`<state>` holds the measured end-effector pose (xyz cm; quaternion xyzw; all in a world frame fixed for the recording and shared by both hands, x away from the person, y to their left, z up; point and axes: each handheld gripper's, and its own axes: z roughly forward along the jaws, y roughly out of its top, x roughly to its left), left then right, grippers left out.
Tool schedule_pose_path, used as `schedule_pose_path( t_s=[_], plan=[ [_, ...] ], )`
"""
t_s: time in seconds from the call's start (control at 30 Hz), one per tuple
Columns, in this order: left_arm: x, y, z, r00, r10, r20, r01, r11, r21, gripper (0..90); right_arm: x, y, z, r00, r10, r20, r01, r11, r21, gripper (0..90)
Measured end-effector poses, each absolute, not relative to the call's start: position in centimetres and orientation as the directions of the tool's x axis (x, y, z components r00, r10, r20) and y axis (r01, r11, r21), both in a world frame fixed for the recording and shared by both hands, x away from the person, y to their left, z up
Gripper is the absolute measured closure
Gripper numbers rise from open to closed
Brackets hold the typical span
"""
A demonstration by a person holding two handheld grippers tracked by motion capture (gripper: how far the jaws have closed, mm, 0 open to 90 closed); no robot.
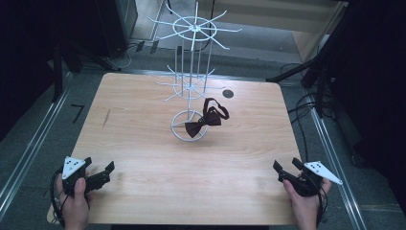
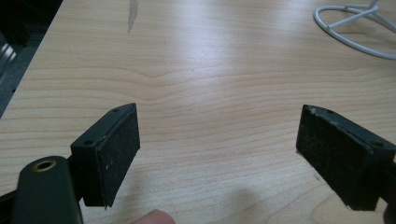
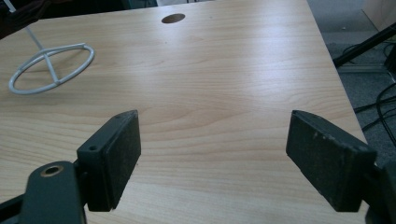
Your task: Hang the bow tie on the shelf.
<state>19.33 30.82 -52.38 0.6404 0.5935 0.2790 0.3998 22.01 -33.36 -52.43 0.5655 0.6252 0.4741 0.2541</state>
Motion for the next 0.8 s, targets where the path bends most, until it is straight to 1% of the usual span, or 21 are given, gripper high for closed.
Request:
schedule_pose_path(
  t_s=[0.43,0.8],
  plan=[
    [19.3,30.8,-52.4,0.139,0.983,-0.118,0.537,0.025,0.844,14.3,21.0,-34.8,-53.1,-0.211,0.953,0.216,0.482,-0.091,0.871,16.0],
    [19.3,30.8,-52.4,0.139,0.983,-0.118,0.538,0.025,0.843,14.3,20.0,-36.2,-53.5,-0.211,0.953,0.216,0.485,-0.089,0.870,13.8]
  ],
)
